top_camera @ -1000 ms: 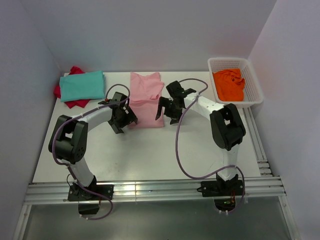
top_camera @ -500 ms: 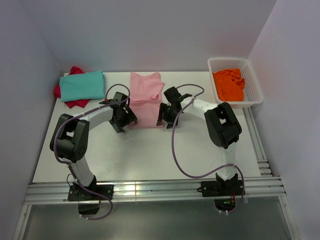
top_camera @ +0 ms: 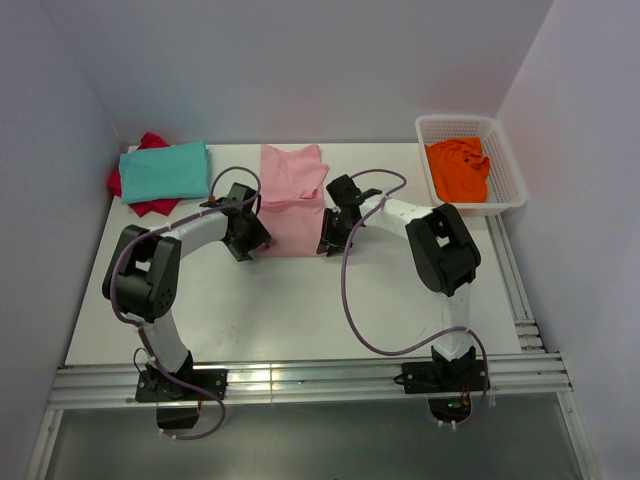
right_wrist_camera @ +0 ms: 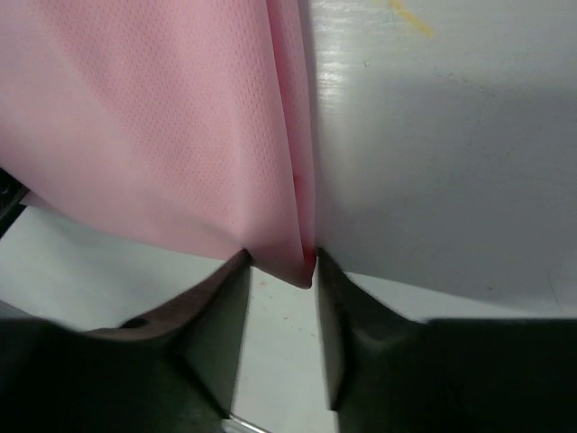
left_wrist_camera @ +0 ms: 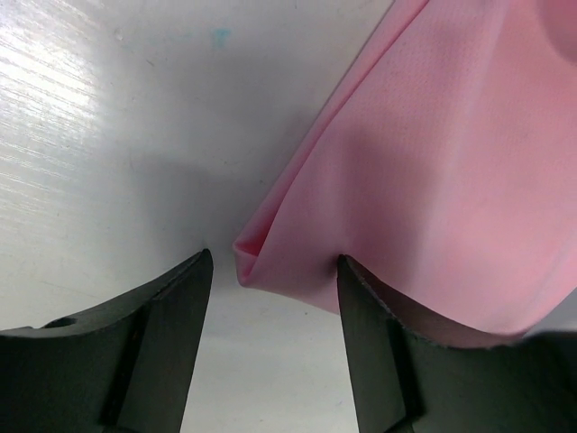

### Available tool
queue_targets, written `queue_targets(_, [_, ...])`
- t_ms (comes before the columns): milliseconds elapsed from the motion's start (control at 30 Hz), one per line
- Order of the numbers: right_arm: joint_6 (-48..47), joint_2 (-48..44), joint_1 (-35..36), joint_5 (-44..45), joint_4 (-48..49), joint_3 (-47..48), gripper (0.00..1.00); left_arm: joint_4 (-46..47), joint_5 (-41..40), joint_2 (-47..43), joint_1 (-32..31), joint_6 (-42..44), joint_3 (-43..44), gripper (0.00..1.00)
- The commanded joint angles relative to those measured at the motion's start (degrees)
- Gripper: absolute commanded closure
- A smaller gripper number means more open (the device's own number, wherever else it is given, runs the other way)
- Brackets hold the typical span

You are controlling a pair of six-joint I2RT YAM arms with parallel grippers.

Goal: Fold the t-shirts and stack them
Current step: Fold the tshirt

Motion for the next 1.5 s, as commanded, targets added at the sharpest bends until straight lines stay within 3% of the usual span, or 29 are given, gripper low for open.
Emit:
queue_targets(0, [-0.8, 1.9, 0.5, 1.4, 0.3, -0.9, 0.62, 0.4, -2.0, 1.8, -0.2, -0.2, 0.7, 0.37])
queue_targets(200, [-1.2, 2.2, 0.5, 1.9, -0.1, -0.8, 0.69, 0.8, -2.0, 3.0, -0.2, -0.2, 1.4, 0.51])
queue_targets(233, [-1.3, 2.2, 0.5, 1.9, -0.2, -0.9, 0.70, 0.9, -2.0, 3.1, -0.2, -0.1, 1.5, 0.56])
queue_targets(300, [-1.2, 2.2, 0.5, 2.1, -0.6, -0.8, 0.84, 1.0, -2.0, 3.1, -0.2, -0.1, 1.6, 0.66])
queue_targets(367, [-1.3, 2.3, 0.5, 2.1, -0.5, -0.8, 0.85, 1.0, -2.3, 3.0, -0.2, 0.1, 1.8, 0.75])
queue_targets(500, [-1.2, 2.0, 0.5, 2.4, -0.6, -1.4, 0.96, 0.2, -2.9, 2.9, -0.2, 0.4, 2.1, 0.93])
queue_targets(600, [-1.2, 1.1, 0.5, 2.9, -0.8, -2.2, 1.00, -0.2, -3.1, 1.7, -0.2, 0.6, 1.6, 1.00])
queue_targets(833, [-2.6, -5.6, 0.5, 5.4, -3.6, -5.7, 1.00, -1.5, -2.6, -4.8, -0.9, 1.1, -1.9, 1.00])
queue_targets(1267, [-0.7, -31.8, 0.8, 3.7, -8.4, -20.7, 1.00, -9.5, 0.0, -27.6, -8.0, -4.0, -13.8, 1.00])
queue_targets(1467, [-0.5, -38.3, 0.8, 5.2, -13.8, -17.2, 1.00, -15.6, -0.7, -33.8, -8.1, -5.8, -11.2, 1.00])
